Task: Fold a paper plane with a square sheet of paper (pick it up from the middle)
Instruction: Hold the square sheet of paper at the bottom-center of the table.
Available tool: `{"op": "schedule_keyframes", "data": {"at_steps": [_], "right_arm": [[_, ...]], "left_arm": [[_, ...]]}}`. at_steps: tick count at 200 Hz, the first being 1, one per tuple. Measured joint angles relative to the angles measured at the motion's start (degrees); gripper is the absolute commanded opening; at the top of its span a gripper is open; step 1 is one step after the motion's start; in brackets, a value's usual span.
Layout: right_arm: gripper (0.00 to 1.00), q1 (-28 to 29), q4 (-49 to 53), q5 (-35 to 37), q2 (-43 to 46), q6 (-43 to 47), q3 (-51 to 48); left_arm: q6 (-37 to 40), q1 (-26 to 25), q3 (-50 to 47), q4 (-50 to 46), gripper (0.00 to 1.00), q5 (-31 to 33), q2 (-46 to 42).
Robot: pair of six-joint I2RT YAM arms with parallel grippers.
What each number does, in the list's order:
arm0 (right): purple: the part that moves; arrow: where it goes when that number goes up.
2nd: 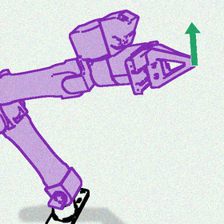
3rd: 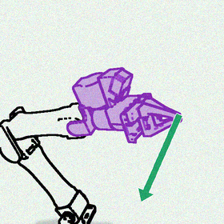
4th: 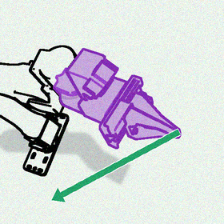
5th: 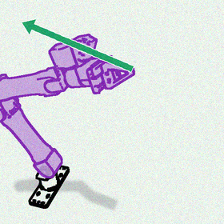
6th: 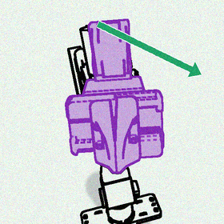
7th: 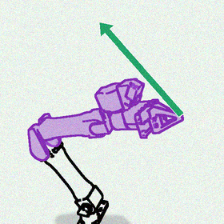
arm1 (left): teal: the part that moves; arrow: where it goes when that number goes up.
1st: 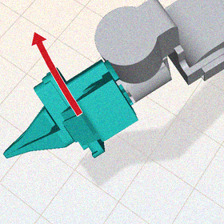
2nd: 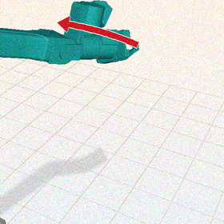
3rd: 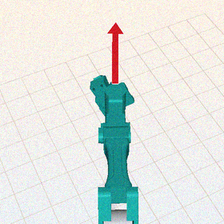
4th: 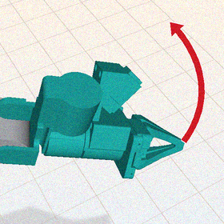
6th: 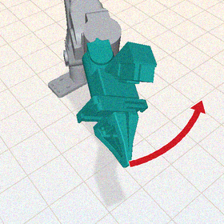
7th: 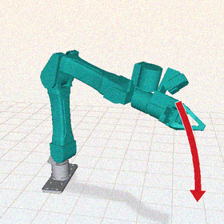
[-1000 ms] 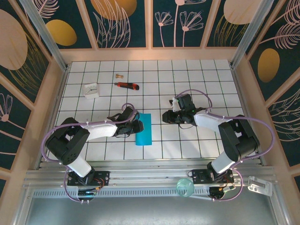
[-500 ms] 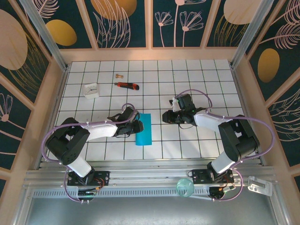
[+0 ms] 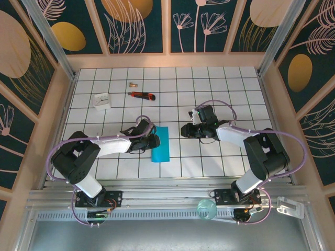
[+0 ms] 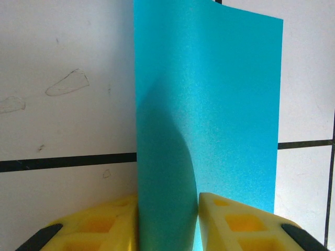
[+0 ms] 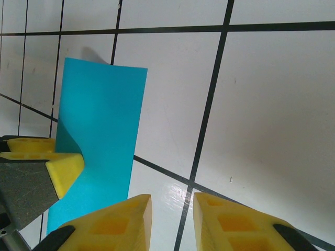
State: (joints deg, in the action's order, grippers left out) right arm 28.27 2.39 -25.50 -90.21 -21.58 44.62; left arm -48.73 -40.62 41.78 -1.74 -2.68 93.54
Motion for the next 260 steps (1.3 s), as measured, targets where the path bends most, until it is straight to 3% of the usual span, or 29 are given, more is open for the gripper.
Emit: {"op": "schedule_keyframes", "data": {"at_steps": [122,260], "right_arm": [[0.19,6.64,-4.15,-1.84,-3.45,-4.33,0.09],[0.15,9.46,-6.99,-2.95,-6.4,-6.91,2.01]], "left_arm": [[0.0,0.0,0.0,0.04,0.36,-0.02,0.0],[0.0,-0.04,0.0,0.24,0.35,0.02,0.59]]}}
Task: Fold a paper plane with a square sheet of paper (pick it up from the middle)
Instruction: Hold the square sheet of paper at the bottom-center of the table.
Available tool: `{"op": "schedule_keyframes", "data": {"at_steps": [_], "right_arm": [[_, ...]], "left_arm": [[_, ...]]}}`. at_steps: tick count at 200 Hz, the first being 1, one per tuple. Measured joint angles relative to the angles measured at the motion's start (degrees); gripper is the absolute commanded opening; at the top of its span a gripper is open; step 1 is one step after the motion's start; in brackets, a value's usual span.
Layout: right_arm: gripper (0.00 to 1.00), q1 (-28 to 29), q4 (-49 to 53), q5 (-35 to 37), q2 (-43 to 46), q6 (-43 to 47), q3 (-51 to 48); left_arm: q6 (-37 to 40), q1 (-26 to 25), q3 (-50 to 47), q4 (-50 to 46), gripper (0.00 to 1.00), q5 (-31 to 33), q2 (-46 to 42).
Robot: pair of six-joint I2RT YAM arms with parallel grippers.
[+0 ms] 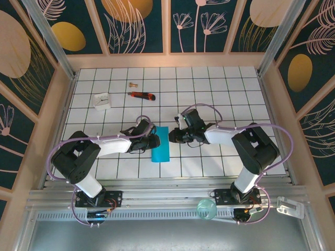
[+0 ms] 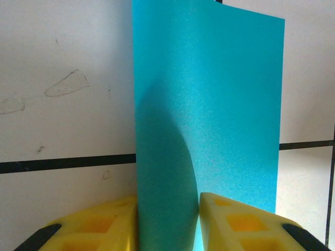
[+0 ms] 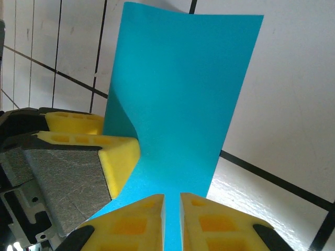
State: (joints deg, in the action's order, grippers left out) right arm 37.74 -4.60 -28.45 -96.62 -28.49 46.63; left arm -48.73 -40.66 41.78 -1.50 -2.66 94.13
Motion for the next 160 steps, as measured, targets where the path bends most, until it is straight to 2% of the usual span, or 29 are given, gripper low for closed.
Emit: {"op": "schedule_keyframes", "data": {"at_steps": [160], "right_arm": [[0.04,2.99,-1.66,-0.57,-5.4,-1.9,2.95]], "left_arm": [[0.0,0.0,-0.2,0.24,0.35,0.02,-0.11]]}}
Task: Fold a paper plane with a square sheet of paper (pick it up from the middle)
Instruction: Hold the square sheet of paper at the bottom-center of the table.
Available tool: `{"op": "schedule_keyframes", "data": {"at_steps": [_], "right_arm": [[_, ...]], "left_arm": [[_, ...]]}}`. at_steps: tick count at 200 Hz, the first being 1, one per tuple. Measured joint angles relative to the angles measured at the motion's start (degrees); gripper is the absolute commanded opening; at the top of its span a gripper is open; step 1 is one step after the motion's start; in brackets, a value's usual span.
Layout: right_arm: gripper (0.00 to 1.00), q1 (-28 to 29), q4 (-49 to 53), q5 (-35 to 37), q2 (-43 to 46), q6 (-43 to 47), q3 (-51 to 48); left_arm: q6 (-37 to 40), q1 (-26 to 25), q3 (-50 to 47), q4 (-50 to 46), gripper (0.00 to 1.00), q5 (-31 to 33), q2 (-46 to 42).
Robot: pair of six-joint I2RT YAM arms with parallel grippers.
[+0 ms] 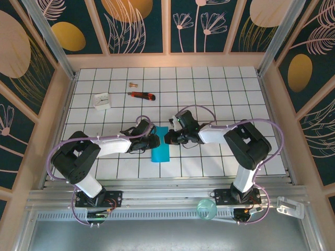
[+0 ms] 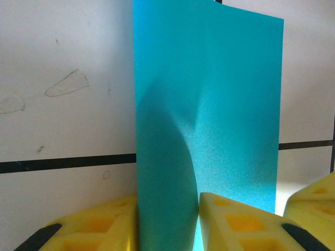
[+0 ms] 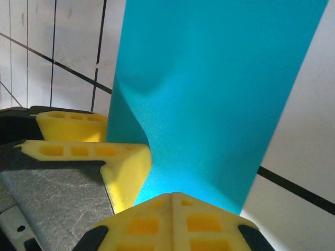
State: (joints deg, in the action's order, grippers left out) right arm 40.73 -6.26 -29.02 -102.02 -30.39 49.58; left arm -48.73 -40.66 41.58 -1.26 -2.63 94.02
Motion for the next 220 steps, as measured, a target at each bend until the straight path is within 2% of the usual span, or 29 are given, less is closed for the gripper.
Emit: {"op": "schedule_keyframes", "data": {"at_steps": [160,220], "right_arm": [[0.0,0.96,3.93,3.98,-2.93,-0.74,1.62],[0.0,0.96,1.64,4.07,-2.71,-1.86,0.13]], "left_arm": [[0.0,0.0,-0.17,0.31,0.36,0.0,0.0],[0.02,-0.24,0.57,-0.31,0.44,-0.07,-0.35]]}}
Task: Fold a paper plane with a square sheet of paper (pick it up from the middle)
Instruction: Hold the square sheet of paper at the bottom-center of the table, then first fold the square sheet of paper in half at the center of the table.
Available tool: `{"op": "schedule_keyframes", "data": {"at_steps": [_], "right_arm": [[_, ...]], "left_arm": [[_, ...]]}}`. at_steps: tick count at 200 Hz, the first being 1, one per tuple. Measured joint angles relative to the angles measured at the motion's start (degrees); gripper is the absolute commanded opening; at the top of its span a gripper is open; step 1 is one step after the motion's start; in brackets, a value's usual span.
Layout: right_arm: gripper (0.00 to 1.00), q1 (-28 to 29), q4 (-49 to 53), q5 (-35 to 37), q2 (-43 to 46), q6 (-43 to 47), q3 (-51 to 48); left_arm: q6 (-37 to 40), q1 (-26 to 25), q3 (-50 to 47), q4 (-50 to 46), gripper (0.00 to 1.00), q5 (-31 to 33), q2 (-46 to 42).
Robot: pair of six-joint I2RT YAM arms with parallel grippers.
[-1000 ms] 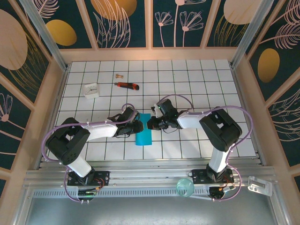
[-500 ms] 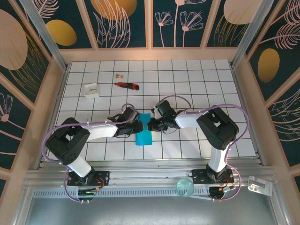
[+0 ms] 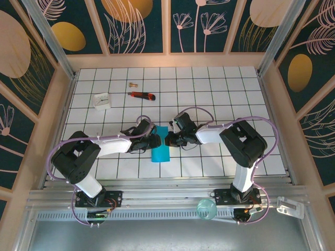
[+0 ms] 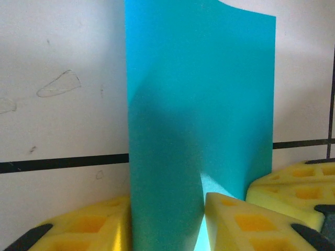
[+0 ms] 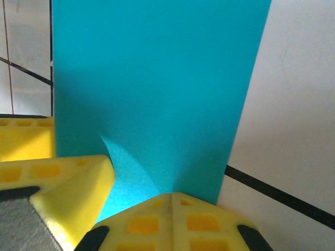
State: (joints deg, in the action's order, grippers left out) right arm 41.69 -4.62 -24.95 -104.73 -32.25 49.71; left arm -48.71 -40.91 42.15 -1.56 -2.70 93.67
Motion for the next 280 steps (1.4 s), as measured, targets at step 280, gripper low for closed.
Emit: {"op": "schedule_keyframes", "data": {"at_steps": [280], "right_arm": [[0.0,0.0,-4.04,0.02,0.48,-1.16,-2.27]], "left_arm": [[-2.21,1.27,-2.34,1.36,0.22,-4.26,-1.49]]}}
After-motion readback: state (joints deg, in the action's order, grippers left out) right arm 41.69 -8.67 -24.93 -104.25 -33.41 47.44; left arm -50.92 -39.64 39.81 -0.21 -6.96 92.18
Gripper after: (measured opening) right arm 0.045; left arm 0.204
